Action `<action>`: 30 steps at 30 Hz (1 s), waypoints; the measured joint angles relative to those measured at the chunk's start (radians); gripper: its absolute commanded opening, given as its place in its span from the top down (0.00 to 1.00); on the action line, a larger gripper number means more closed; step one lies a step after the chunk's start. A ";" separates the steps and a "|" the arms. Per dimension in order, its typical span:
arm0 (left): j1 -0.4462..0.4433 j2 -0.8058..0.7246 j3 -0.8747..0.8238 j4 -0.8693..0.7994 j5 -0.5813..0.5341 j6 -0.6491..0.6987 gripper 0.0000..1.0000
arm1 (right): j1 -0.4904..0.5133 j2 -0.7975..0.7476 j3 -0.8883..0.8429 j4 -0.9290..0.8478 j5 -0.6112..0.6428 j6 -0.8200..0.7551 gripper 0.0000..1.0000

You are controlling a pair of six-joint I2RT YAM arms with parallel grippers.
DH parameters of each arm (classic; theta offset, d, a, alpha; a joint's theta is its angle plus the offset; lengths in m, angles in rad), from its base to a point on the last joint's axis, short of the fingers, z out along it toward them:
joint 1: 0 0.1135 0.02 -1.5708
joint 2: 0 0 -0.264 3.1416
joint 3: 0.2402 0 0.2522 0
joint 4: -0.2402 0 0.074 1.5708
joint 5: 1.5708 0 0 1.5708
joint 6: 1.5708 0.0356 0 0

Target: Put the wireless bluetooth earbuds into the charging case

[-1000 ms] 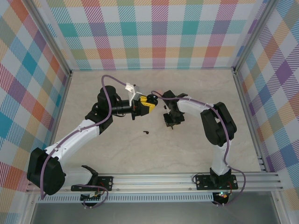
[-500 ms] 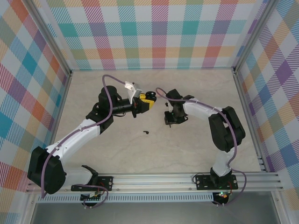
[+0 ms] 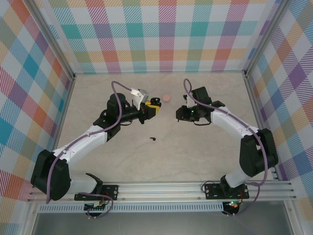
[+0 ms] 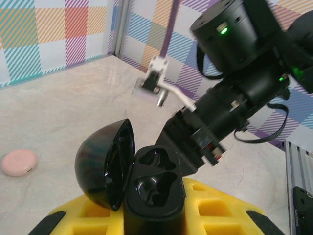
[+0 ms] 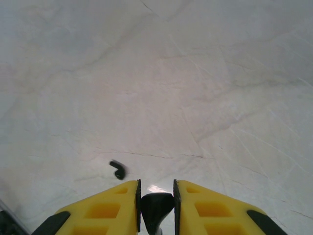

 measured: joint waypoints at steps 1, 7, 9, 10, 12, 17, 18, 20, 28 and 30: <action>0.000 0.002 -0.001 0.003 0.000 0.000 0.87 | -0.003 -0.019 0.000 0.011 -0.014 0.007 0.75; 0.000 0.017 -0.008 0.020 0.000 -0.003 0.87 | -0.009 -0.119 0.000 0.035 -0.069 0.021 0.74; 0.000 0.022 -0.011 0.022 0.003 -0.004 0.87 | -0.009 -0.147 0.000 0.041 -0.081 0.026 0.74; 0.000 0.026 -0.011 0.023 0.005 -0.004 0.87 | -0.009 -0.162 0.000 0.048 -0.088 0.027 0.74; 0.000 0.033 -0.012 0.027 0.013 -0.007 0.87 | -0.009 -0.189 0.000 0.068 -0.097 0.033 0.74; 0.000 0.055 -0.013 0.057 0.042 -0.015 0.87 | -0.009 -0.256 0.000 0.133 -0.124 0.037 0.73; 0.000 0.058 -0.013 0.064 0.047 -0.015 0.87 | -0.009 -0.262 0.000 0.143 -0.130 0.037 0.73; -0.001 0.064 -0.014 0.078 0.062 -0.017 0.87 | -0.009 -0.270 0.002 0.163 -0.144 0.037 0.73; -0.005 0.077 -0.016 0.120 0.129 -0.014 0.87 | 0.004 -0.271 0.009 0.208 -0.171 0.037 0.73; -0.006 0.077 -0.016 0.124 0.138 -0.013 0.87 | 0.015 -0.271 0.019 0.211 -0.172 0.037 0.73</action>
